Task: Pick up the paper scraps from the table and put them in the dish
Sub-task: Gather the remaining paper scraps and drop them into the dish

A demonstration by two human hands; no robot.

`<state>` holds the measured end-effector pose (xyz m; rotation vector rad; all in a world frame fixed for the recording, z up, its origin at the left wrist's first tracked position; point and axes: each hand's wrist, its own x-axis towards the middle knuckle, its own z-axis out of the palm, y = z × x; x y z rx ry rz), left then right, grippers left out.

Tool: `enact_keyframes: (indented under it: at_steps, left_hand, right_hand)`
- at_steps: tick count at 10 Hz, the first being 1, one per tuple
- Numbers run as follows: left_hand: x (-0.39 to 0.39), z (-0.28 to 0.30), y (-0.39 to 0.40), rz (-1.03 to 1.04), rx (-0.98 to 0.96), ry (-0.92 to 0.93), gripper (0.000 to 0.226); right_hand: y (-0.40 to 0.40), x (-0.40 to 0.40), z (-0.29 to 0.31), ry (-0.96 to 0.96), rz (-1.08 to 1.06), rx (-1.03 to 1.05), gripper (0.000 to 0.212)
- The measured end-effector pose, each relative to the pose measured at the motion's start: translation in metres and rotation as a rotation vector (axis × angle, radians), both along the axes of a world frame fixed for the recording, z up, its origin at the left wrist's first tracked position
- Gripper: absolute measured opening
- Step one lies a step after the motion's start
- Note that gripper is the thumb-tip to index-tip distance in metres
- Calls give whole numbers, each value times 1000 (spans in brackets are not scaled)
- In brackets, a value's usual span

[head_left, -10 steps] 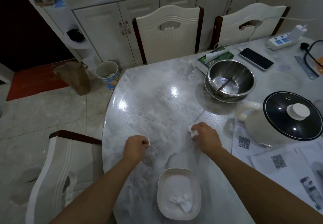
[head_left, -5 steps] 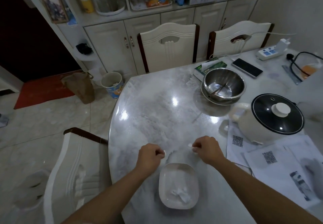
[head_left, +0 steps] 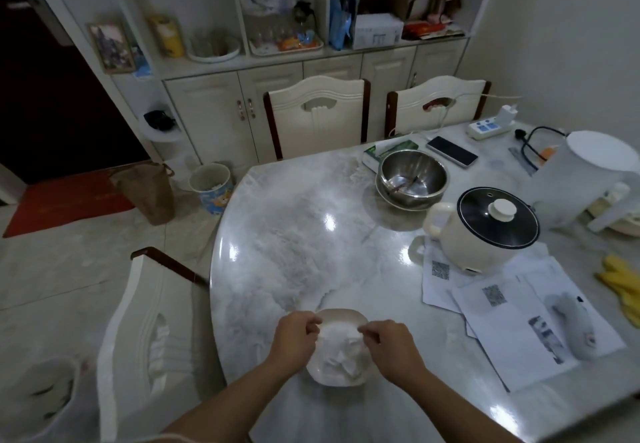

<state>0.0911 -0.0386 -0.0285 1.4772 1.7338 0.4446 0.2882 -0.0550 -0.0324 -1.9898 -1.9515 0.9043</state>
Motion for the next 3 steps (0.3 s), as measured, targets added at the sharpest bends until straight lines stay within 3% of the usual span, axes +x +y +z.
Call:
enact_keyframes:
  at_steps: [2,3]
  left_hand:
    - [-11,16,-6,-8,-68,-82,41]
    - [-20,30,-17,-47,-77,-77,32]
  right_hand:
    - [-13,0,19,-2,-45,32,20]
    - [-16,-2,38,-35,-33,-48,11]
